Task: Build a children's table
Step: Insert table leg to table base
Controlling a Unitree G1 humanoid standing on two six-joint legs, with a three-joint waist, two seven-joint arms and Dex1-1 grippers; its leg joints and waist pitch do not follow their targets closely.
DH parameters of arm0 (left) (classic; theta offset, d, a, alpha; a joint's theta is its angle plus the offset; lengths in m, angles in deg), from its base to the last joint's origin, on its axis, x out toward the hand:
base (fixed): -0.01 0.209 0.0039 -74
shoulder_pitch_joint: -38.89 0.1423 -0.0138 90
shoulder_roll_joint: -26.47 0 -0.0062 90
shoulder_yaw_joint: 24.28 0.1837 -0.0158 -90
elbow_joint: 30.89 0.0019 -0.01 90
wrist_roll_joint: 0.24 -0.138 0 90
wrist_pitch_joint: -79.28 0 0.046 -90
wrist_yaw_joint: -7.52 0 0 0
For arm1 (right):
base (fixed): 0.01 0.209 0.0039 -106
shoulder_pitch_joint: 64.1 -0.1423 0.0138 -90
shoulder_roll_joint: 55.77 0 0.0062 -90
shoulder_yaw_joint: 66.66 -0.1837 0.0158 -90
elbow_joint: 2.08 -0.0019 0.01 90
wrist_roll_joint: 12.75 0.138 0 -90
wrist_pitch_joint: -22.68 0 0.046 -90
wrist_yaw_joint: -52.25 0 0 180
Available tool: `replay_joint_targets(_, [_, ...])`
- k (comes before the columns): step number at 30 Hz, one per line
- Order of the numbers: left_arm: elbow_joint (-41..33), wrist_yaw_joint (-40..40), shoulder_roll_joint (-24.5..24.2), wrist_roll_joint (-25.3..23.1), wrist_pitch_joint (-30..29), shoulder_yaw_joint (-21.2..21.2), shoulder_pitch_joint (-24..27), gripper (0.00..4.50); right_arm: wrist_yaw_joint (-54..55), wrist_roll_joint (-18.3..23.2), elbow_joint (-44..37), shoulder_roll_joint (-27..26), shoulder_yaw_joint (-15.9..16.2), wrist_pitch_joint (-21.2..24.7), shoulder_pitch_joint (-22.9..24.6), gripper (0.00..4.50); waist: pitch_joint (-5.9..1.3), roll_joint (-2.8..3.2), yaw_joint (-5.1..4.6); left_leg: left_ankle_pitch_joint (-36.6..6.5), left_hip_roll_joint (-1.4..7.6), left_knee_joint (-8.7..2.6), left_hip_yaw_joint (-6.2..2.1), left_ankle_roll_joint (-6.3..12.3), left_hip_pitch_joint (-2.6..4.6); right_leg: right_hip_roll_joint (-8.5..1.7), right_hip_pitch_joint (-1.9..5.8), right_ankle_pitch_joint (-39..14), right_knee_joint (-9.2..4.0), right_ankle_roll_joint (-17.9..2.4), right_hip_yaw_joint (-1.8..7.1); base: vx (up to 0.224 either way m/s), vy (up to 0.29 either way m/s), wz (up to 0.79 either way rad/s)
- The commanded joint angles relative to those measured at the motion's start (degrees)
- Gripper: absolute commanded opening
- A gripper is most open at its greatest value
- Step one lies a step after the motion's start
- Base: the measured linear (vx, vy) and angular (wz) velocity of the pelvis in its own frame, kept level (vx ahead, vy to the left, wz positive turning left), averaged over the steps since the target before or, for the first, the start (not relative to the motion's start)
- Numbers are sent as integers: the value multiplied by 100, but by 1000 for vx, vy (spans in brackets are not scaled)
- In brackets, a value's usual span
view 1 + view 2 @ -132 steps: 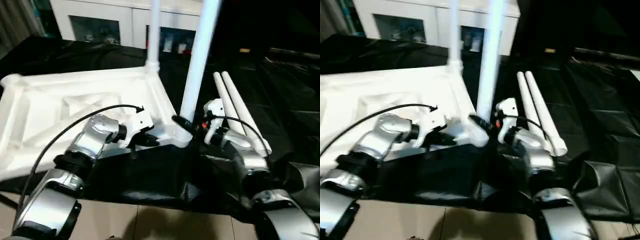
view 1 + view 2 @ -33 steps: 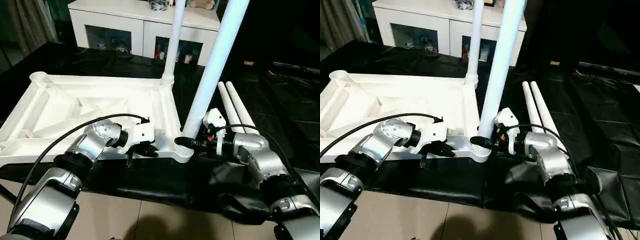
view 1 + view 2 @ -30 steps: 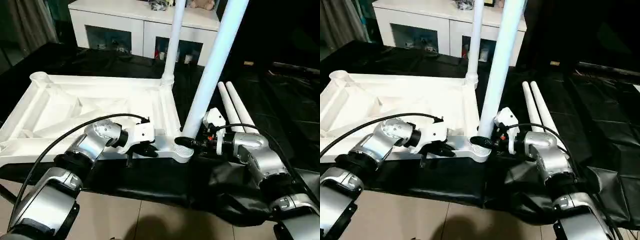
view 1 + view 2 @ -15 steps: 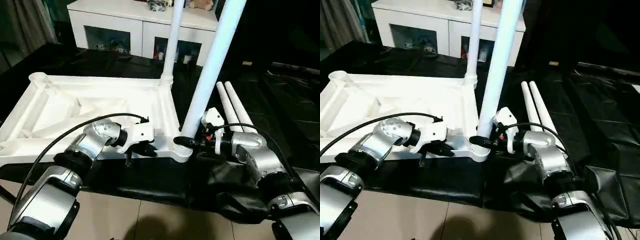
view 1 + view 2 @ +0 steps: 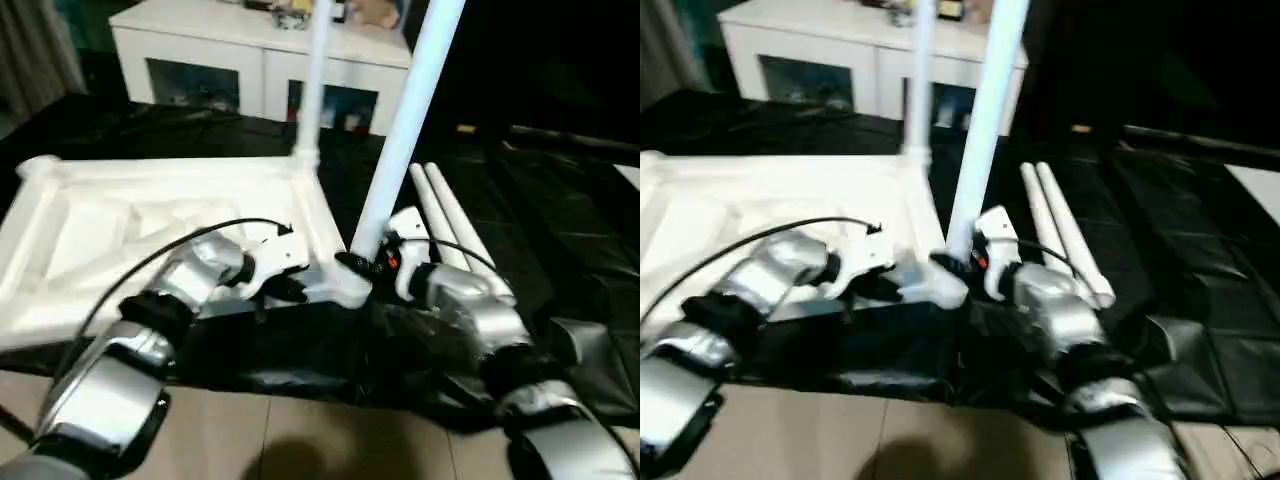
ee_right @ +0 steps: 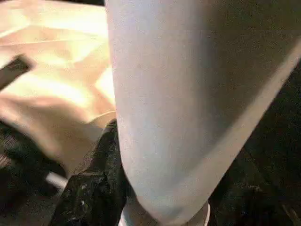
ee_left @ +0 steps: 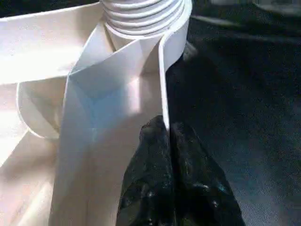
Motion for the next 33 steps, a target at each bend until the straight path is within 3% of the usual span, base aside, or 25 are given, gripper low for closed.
replay_joint_targets(1, [188, 73, 298, -147, -349, 196, 30, 0, 1018, -258, 1142, 38, -240, 625, 235, 186, -118, 216, -41, -3247, 191, -533, -182, -330, 27, -429, 11, -3317, -627, -474, 230, 0, 0, 0])
replay_joint_targets(3, [307, 451, 660, -127, -602, 151, 14, 0, 1476, -113, 1396, -205, -437, 595, 28, 186, -78, 232, -86, -3668, 170, -541, -218, -303, 90, -392, -9, -3341, -700, -410, 136, 0, 0, 0])
replay_joint_targets(5, [367, 737, 942, -93, -741, 108, 9, 0, 1822, -57, 1552, -370, -555, 570, -105, 186, -84, 232, -90, -3974, 154, -517, -232, -258, 206, -383, -55, -3431, -778, -335, 69, 0, 0, 0])
replay_joint_targets(7, [418, 1081, 1281, -37, -817, 33, -1, 0, 2156, -59, 1695, -540, -609, 525, -246, 186, -74, 255, -116, -4134, 166, -546, -252, -229, 206, -365, -24, -3295, -805, -303, -1, 0, 0, 0])
replay_joint_targets(8, [447, 1338, 1509, -3, -853, -53, -38, 0, 2338, -63, 1835, -655, -630, 478, -369, 186, -55, 318, -108, -4426, 183, -577, -261, -245, 263, -338, -43, -3172, -822, -293, -60, 0, 0, 0])
replay_joint_targets(9, [448, 1447, 1600, 24, -867, -100, -58, 0, 2395, -60, 1885, -701, -637, 469, -418, 186, -43, 279, -140, -4636, 182, -588, -277, -220, 288, -309, -22, -3159, -854, -208, -143, 0, 0, 0])
replay_joint_targets(13, [493, 1635, 1644, 47, -798, -203, -133, 0, 2469, -104, 1945, -794, -631, 433, -493, 186, -32, 306, -124, -4915, 205, -693, -255, -141, 245, -280, 52, -3197, -796, -79, -159, 0, 0, 0])
replay_joint_targets(14, [577, 1725, 1609, 12, -732, -241, -171, 0, 2495, -152, 2000, -817, -652, 404, -516, 186, -21, 297, -107, -4964, 209, -721, -226, -116, 241, -270, 38, -3297, -772, -64, -143, 0, 0, 0])
replay_joint_targets(16, [629, 1767, 1553, -7, -697, -273, -196, 0, 2505, -176, 2031, -830, -670, 399, -522, 186, -5, 280, -95, -4897, 180, -692, -182, -62, 301, -265, -15, -3647, -838, 22, -169, 0, 0, 0])
replay_joint_targets(17, [636, 1762, 1514, -20, -699, -288, -201, 0, 2517, -196, 2056, -837, -684, 395, -525, 186, 8, 284, -84, -4844, 174, -704, -171, -27, 281, -250, 15, -3841, -852, 118, -206, 0, 0, 0])
replay_joint_targets(18, [636, 1759, 1506, -22, -700, -291, -202, 0, 2519, -200, 2061, -839, -687, 394, -525, 186, 10, 327, -22, -4927, 249, -888, -136, -2, 115, -197, 174, -3672, -623, 110, -184, 0, 0, 0])
replay_joint_targets(19, [650, 1759, 1494, -36, -695, -311, -208, 0, 2537, -212, 2102, -849, -715, 375, -540, 186, 12, 367, 70, -5111, 355, -1144, -102, 10, -148, -139, 408, -3212, -135, 17, -70, -46, -62, 8])
replay_joint_targets(20, [656, 1762, 1489, -43, -693, -322, -209, 0, 2547, -218, 2126, -855, -731, 363, -548, 186, 5, 351, 494, -5398, 513, -1425, 115, 141, -461, -68, 555, -1655, 736, -157, 239, -7, -123, 31])
replay_joint_targets(21, [658, 1745, 1473, -50, -682, -322, -210, 0, 2482, -206, 2131, -858, -750, 301, -558, 186, -2, -51, 438, -4129, 195, -705, 232, 152, 285, -266, -258, -3609, -139, 124, 674, -7, -123, 31])
replay_joint_targets(22, [666, 1736, 1459, -58, -656, -341, -215, 0, 2315, -178, 2126, -861, -786, 188, -591, 186, -49, -183, 362, -2907, 21, 73, 117, 236, 564, -637, -602, -5025, -770, 107, 689, 89, -196, 11])
replay_joint_targets(23, [666, 1733, 1454, -58, -645, -347, -215, 0, 2278, -176, 2122, -859, -790, 155, -600, 186, -3, -109, 447, -1230, -16, 191, -43, 436, 70, -889, -176, -5900, -914, 207, 1025, 123, -119, -36])
replay_joint_targets(24, [666, 1728, 1444, -59, -622, -357, -215, 0, 2205, -171, 2107, -853, -797, 98, -616, 186, -123, -14, 549, -510, 73, -177, -205, 156, -217, -738, 177, -4656, -559, 134, 841, 123, -119, -36])
replay_joint_targets(25, [654, 1701, 1409, -65, -570, -355, -210, 0, 2047, -141, 2058, -834, -808, 43, -643, 186, -149, 64, 519, -446, 134, -377, -220, -39, -196, -536, 138, -3437, -393, 54, 720, 77, -11, -26])
replay_joint_targets(26, [643, 1660, 1360, -75, -497, -357, -206, 0, 1884, -118, 1994, -798, -824, -15, -683, 186, -161, 44, 446, -879, 123, -461, -172, -59, -67, -281, 50, -1811, -267, -111, 571, 0, 0, 0])
replay_joint_targets(27, [634, 1619, 1310, -83, -433, -365, -207, 0, 1795, -118, 1939, -748, -834, -56, -728, 221, -118, 88, 415, -1667, 115, -488, -94, -46, 37, -248, -43, -1905, -345, -366, 575, 0, 0, 0])
replay_joint_targets(28, [620, 1585, 1280, -80, -416, -372, -207, 0, 1737, -105, 1900, -717, -846, -66, -751, 221, -127, 116, 379, -1908, 122, -490, -94, -73, 51, -260, -61, -2019, -356, -496, 592, 0, 0, 0])
replay_joint_targets(29, [565, 1484, 1201, -56, -364, -395, -210, 0, 1574, -62, 1775, -634, -891, -34, -805, 242, -182, 121, 332, -1793, 131, -501, -97, -93, -21, -258, 26, -1714, -329, -670, 583, 0, 0, 0])
replay_joint_targets(30, [555, 1465, 1187, -51, -355, -400, -211, 0, 1542, -54, 1752, -619, -901, -25, -815, 242, -192, 147, 303, -1645, 152, -522, -96, -94, -51, -254, 55, -1397, -328, -759, 560, 0, 0, 0])
replay_joint_targets(33, [438, 1209, 997, -49, -171, -402, -212, 0, 1154, -59, 1449, -414, -902, 94, -883, 266, -205, 155, 248, -1423, 171, -518, -69, -107, -65, -242, 85, -790, -319, -953, 524, 0, 0, 0])
